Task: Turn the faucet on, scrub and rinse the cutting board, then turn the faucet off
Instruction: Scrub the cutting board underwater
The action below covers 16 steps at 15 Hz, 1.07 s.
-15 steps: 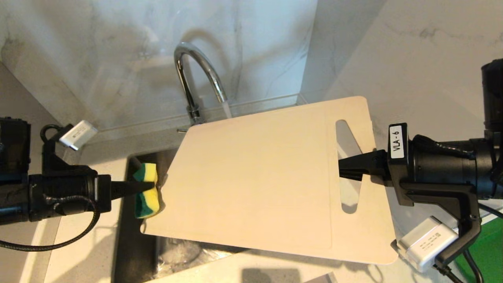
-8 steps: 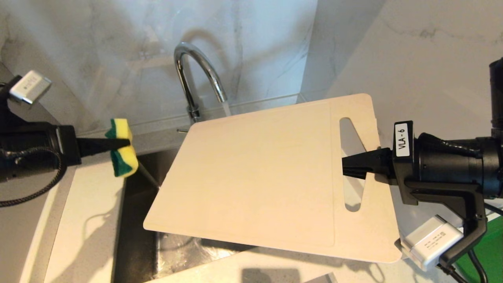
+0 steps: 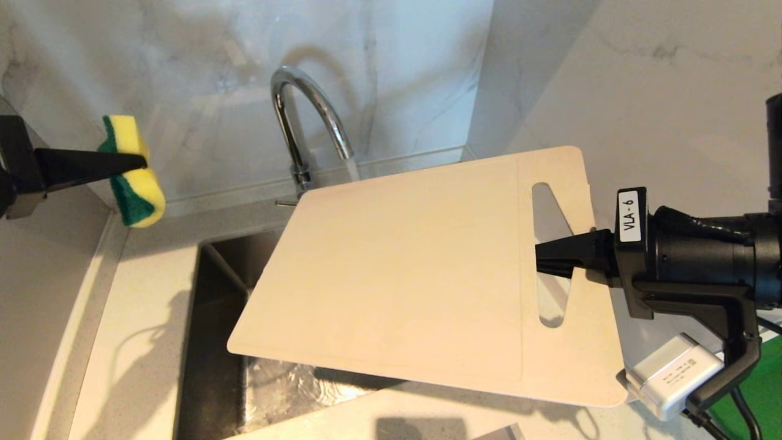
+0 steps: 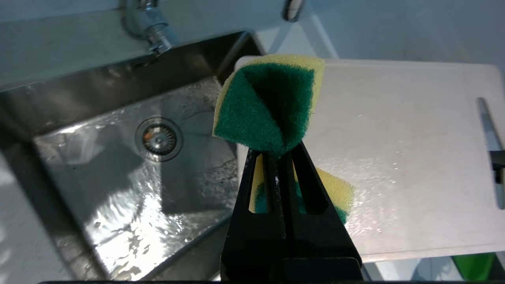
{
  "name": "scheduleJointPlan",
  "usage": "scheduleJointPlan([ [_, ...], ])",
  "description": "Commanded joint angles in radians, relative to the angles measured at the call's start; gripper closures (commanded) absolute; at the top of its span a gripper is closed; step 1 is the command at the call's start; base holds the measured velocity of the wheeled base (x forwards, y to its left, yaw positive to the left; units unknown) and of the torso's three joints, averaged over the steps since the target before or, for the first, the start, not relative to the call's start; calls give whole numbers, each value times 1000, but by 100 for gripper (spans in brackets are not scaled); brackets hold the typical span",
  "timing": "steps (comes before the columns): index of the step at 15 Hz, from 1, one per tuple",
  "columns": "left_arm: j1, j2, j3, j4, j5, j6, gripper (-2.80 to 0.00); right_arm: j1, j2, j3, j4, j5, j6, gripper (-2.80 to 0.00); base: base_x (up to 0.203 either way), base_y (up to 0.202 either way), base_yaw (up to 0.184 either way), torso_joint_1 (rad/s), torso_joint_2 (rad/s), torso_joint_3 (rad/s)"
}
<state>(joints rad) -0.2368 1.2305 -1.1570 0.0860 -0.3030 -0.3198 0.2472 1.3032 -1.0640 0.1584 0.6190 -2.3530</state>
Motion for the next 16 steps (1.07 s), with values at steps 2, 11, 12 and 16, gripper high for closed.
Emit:
scheduleJointPlan([
  [2,24,-48,90,-9,40,0,0,0,4,-1,-17,2,-11,0,0,0,0,0,0,0],
  [11,7,-69,175,-24,65,1,0,-40,152,-19,-120,-1,-9,0,0,0,0,0,0,0],
  [12,0,-68,177,-36,65,1,0,-52,174,-42,-121,-1,-9,0,0,0,0,0,0,0],
  [16,-42,-66,174,-49,65,1,0,-81,236,-131,-87,-1,-12,0,0,0,0,0,0,0],
])
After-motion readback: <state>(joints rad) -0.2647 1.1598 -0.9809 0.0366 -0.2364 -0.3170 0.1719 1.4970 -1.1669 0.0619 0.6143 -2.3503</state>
